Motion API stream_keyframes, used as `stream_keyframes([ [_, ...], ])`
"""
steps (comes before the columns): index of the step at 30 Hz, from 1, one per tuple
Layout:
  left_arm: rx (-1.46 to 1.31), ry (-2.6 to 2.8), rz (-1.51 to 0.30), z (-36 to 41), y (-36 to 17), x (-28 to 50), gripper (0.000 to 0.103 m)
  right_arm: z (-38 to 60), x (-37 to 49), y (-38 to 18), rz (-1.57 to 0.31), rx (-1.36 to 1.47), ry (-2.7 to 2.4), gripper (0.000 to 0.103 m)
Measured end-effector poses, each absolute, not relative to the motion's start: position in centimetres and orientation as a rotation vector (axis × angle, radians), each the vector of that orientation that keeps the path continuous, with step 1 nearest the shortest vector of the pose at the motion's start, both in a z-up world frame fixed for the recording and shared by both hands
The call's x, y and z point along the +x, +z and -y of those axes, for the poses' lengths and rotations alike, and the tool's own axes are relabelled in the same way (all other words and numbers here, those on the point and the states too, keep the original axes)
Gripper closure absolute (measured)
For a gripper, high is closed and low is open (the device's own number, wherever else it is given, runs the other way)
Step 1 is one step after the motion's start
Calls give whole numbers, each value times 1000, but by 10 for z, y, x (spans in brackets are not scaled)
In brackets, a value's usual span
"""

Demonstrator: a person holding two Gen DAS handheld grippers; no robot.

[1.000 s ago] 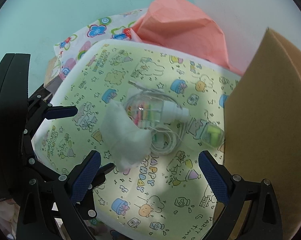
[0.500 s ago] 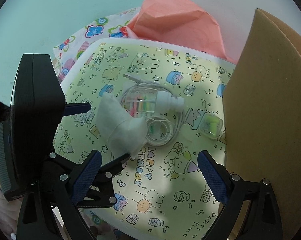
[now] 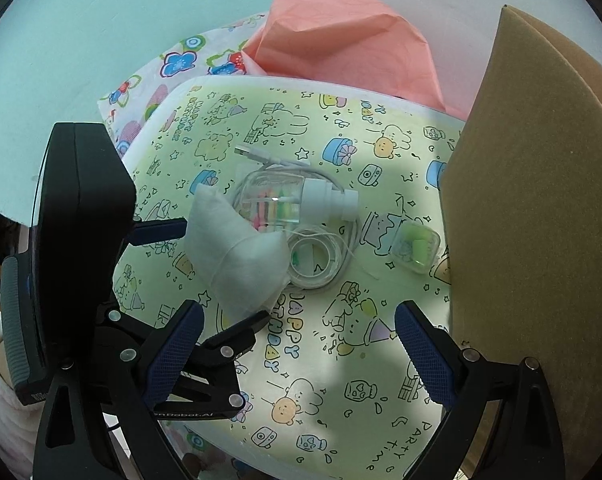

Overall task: Organize objects
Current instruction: 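Grasp the white tissue with the left gripper while the right gripper grasps the clear tape roll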

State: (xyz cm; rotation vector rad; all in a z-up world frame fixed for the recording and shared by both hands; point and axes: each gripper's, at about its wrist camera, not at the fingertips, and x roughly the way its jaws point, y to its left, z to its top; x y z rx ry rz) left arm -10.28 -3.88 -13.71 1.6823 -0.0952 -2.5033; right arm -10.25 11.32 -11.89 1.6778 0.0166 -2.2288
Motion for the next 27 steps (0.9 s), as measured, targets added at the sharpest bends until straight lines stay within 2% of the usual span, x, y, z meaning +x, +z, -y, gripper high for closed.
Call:
stream_keyframes([
  [1,1677,-2507,102,39,-136,-103,18,-113,-103,-119,-13,1679,-2227,5],
  [5,1675,-2518,145,40,-134,-100,24,-111,-104,-121,-40,1693,-2231,5],
  [20,1631,-2418,125,81,-126,-88,25,-96,-121,-148,-144,1745,-2238,6],
  [27,1641,-2409,126,86,-127,-90,25,-89,-131,-164,-118,1767,-2199,32],
])
